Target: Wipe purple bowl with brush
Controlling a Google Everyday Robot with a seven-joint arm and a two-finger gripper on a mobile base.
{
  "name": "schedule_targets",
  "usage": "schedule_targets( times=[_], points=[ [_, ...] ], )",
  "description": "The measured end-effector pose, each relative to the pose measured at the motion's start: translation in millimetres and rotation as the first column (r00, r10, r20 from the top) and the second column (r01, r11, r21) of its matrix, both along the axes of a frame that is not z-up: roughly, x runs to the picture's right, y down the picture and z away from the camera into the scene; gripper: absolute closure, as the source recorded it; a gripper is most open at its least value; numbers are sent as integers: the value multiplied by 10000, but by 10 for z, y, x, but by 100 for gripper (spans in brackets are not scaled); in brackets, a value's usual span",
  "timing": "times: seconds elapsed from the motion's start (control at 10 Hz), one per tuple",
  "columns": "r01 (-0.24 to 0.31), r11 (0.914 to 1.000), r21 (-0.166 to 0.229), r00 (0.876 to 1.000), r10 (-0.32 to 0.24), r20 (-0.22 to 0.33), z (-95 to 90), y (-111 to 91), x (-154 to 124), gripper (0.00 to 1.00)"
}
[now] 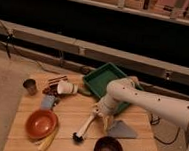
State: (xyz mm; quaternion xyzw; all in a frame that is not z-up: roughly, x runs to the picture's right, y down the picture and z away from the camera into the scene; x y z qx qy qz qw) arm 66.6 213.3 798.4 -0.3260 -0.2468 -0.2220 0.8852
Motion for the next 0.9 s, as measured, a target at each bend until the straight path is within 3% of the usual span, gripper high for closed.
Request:
schedule_targets(
  times=[0.5,0.9],
  points=[
    [340,9993,-137,9989,-335,334,240,-26,-39,20],
    [710,9971,-289,9950,-687,732,416,-60,-310,29]
  ],
)
